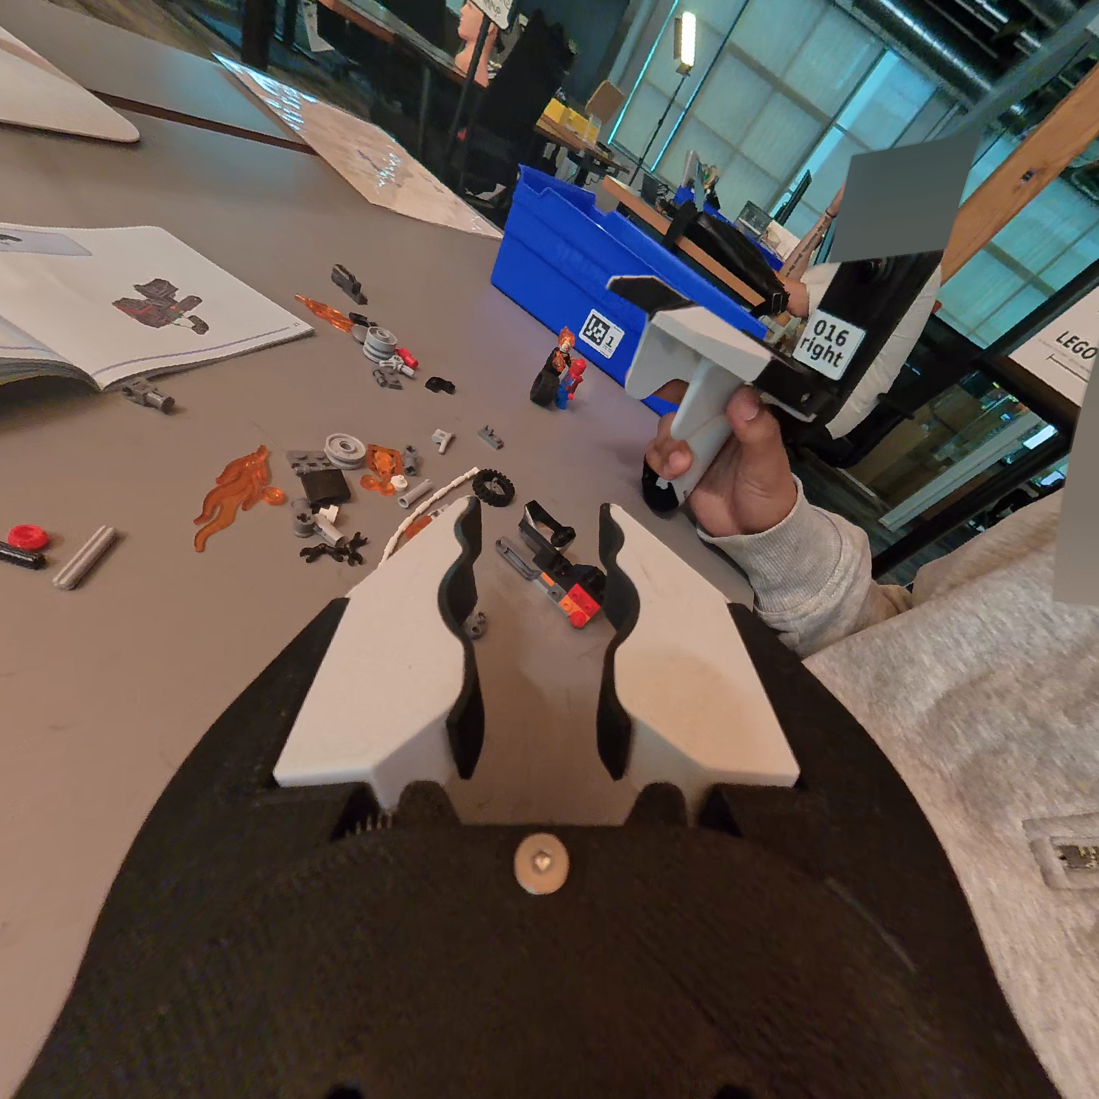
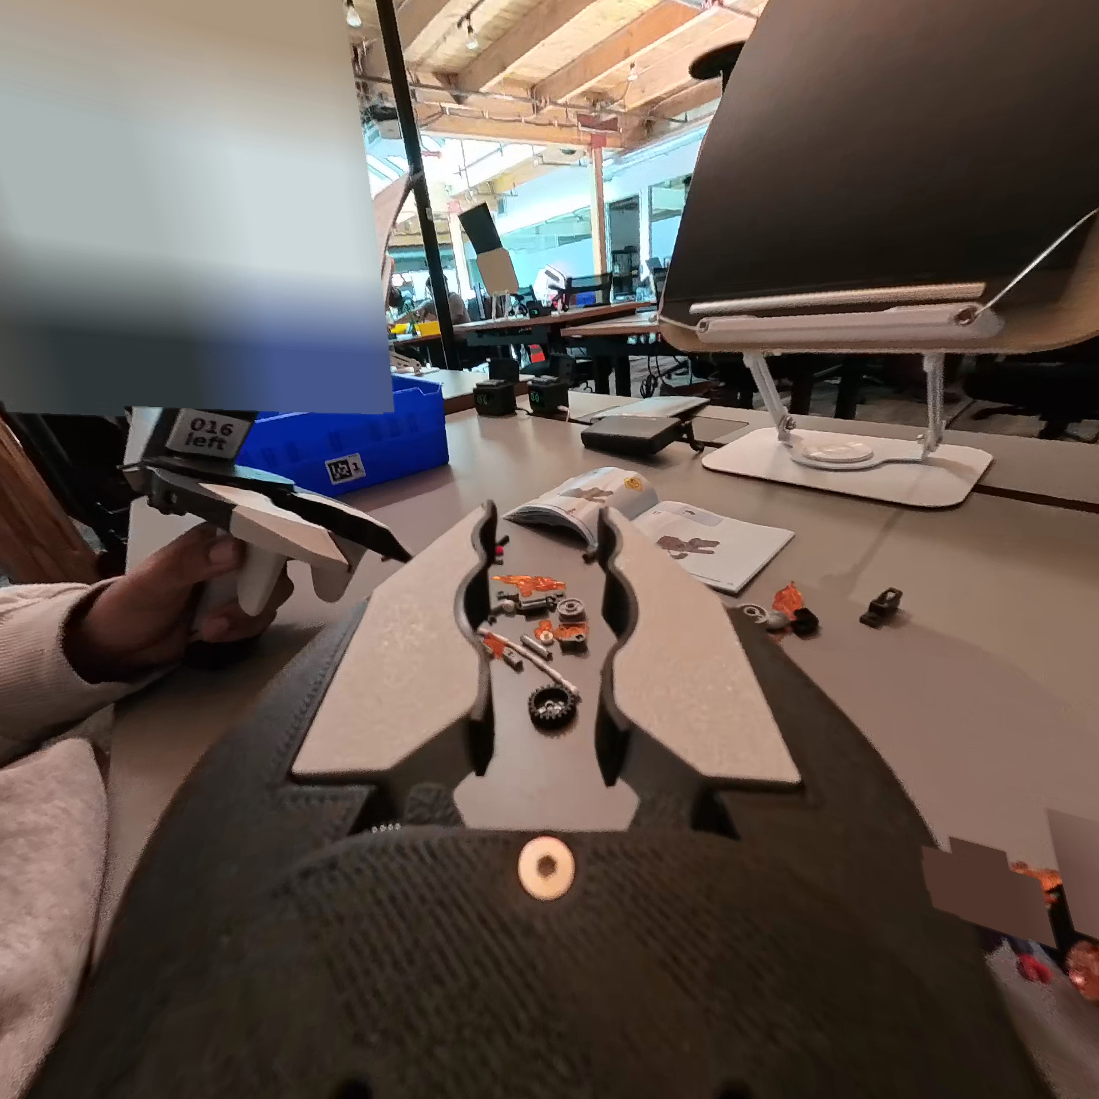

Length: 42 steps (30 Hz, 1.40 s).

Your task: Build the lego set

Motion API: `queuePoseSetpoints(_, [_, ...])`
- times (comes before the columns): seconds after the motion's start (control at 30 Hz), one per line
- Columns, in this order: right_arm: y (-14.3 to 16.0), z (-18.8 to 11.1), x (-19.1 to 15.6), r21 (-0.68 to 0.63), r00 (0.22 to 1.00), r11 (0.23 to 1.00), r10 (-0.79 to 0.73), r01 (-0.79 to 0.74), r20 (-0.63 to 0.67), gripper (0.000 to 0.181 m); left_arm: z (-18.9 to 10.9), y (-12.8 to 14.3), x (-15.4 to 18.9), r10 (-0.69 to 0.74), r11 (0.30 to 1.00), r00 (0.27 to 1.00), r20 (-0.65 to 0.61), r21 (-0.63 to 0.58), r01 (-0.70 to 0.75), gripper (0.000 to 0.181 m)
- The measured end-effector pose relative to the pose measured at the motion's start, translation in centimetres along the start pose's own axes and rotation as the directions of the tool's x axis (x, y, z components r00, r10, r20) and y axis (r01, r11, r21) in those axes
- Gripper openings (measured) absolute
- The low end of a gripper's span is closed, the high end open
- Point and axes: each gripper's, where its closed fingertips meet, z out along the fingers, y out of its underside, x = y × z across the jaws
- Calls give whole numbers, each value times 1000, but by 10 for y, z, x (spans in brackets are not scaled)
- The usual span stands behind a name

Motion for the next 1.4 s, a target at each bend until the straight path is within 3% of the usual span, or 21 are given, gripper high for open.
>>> queuePoseSetpoints(0.13, [-31, -21, -7, 144, 998, 987, -64, 63, -4, 3, 0, 0, 1, -11, 1000, 1000, -12, 0, 11, 37])
queuePoseSetpoints(0.2, [-43, -32, -3, 219, 993, 969, -104, 115, -60, 0, 0, 0, 1, -10, 1000, 1000, -11, 1, 10, 37])
queuePoseSetpoints(0.3, [-39, -31, 3, 204, 997, 976, -61, 71, -57, 0, 1, 1, 1, -11, 1000, 1000, -11, -3, 10, 37])
queuePoseSetpoints(0.43, [-16, -15, 9, 84, 999, 996, 22, -18, -37, 15, 1, 1, 1, -14, 1000, 1000, -12, -4, 14, 37])
queuePoseSetpoints(0.6, [11, -4, 28, -73, 991, 996, 31, -41, -130, 38, 1, 1, 1, -17, 1000, 1000, -14, -6, 17, 37])
queuePoseSetpoints(0.67, [18, 0, 37, -126, 984, 990, 45, -68, -173, 38, 1, 1, 1, -18, 1000, 1000, -15, -6, 18, 37])
queuePoseSetpoints(0.8, [59, 9, 72, -383, 949, 908, 48, -172, -313, 45, 0, 1, 1, -12, 1000, 1000, -16, -2, 12, 37])
queuePoseSetpoints(0.9, [87, 13, 87, -550, 937, 814, -21, -186, -348, 38, 0, 0, 3, -10, 1000, 1000, -21, 1, 10, 37])
queuePoseSetpoints(1.07, [108, 11, 96, -659, 920, 735, -131, -160, -370, 29, 2, 2, 1, -24, 1000, 1000, -17, -14, 24, 37])
queuePoseSetpoints(1.2, [111, 11, 97, -670, 922, 723, -124, -169, -366, 21, 2, 3, 1, -18, 1000, 1000, -13, -19, 18, 37])
queuePoseSetpoints(1.3, [112, 11, 92, -678, 933, 719, -119, -155, -339, 2, 3, 3, 1, -10, 1000, 1000, -12, -23, 10, 37])
queuePoseSetpoints(1.4, [112, 7, 88, -683, 937, 716, -124, -142, -326, 0, 3, 4, 4, 12, 1000, 1000, -16, -26, -13, 37])
